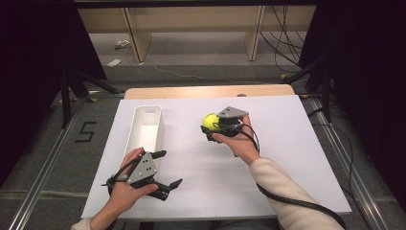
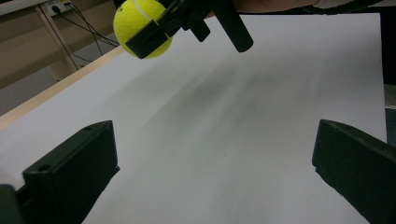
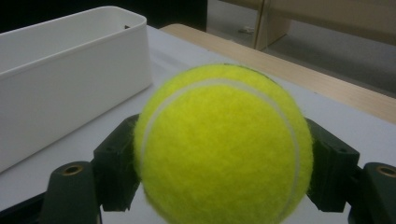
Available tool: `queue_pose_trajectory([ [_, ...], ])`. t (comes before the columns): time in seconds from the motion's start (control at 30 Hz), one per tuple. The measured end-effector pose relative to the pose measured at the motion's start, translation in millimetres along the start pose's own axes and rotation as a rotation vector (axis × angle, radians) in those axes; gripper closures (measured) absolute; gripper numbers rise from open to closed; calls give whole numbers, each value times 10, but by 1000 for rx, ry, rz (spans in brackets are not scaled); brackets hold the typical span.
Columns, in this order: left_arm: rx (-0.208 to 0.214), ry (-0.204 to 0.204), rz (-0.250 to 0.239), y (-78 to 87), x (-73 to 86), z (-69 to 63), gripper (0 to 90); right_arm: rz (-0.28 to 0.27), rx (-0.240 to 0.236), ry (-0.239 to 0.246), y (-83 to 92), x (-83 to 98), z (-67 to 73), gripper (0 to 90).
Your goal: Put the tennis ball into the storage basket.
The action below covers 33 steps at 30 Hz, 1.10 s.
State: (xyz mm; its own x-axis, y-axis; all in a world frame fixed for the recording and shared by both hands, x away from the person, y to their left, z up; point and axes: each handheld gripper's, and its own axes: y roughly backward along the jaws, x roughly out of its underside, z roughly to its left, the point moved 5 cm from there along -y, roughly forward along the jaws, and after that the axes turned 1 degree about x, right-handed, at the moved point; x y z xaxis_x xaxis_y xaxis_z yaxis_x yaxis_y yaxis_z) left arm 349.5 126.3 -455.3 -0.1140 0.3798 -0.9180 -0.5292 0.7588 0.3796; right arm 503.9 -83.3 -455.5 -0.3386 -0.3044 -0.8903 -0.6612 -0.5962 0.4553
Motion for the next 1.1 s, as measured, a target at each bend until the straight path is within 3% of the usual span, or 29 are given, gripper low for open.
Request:
queue_pose_trajectory([
  [1.1,1,0,1,-2,1,0,0,-12,-17,17,7,-58,116,262],
])
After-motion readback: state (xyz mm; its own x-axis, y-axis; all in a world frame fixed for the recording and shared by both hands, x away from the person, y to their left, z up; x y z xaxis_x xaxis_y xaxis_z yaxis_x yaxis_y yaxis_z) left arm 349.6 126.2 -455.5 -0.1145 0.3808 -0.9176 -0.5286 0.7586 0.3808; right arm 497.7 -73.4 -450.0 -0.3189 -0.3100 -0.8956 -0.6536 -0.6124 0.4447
